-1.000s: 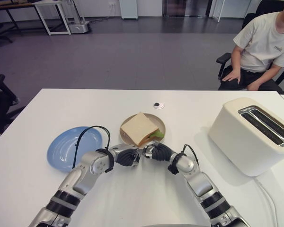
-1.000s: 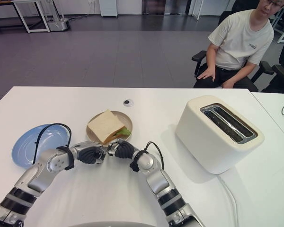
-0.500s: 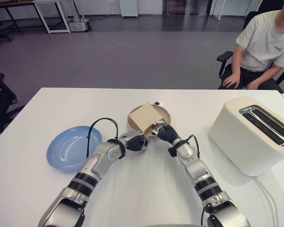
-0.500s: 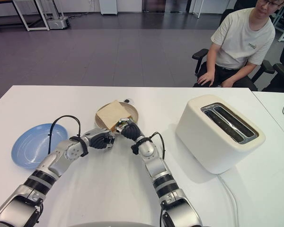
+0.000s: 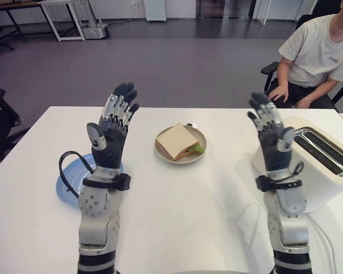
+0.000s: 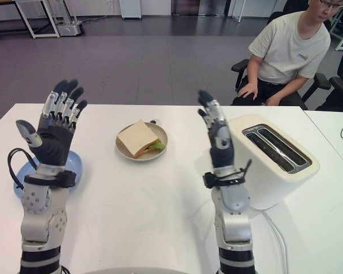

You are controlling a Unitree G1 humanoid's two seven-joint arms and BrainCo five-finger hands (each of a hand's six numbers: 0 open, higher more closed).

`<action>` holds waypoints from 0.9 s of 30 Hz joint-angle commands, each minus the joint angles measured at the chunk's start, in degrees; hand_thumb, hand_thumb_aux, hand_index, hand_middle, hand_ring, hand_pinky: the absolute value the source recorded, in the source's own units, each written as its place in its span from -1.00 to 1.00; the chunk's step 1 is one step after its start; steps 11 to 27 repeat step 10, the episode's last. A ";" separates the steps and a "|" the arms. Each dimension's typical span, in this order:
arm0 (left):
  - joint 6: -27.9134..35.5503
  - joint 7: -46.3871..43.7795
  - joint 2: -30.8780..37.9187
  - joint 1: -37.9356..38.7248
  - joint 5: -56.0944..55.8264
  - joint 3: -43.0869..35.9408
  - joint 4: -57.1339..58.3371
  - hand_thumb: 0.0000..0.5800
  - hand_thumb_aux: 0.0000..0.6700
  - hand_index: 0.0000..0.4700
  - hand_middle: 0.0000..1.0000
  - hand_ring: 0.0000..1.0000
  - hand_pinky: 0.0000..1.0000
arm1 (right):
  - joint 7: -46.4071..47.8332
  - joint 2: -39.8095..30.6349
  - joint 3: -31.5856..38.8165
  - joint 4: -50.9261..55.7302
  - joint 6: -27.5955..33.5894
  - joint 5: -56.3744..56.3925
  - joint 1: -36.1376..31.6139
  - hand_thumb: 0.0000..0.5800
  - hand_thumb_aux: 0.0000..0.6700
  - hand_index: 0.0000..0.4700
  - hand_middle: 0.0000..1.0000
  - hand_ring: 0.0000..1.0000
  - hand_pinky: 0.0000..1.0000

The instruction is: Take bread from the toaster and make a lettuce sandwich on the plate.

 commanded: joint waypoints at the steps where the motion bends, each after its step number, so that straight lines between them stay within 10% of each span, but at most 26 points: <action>1: 0.27 -0.72 -0.73 5.86 0.89 -1.18 -0.77 -1.00 -1.00 -1.00 -1.00 -1.00 -1.00 | 1.50 -1.62 -3.83 0.07 0.31 3.69 5.38 -1.00 -1.00 -1.00 -1.00 -1.00 -1.00; 10: -3.86 -1.76 -1.36 7.73 5.15 -0.94 12.52 -1.00 -1.00 -1.00 -1.00 -1.00 -1.00 | 3.45 0.12 0.55 15.39 -11.12 -0.47 10.01 -1.00 -1.00 -1.00 -1.00 -1.00 -1.00; 27: -3.86 -1.76 -1.36 7.73 5.15 -0.94 12.52 -1.00 -1.00 -1.00 -1.00 -1.00 -1.00 | 3.45 0.12 0.55 15.39 -11.12 -0.47 10.01 -1.00 -1.00 -1.00 -1.00 -1.00 -1.00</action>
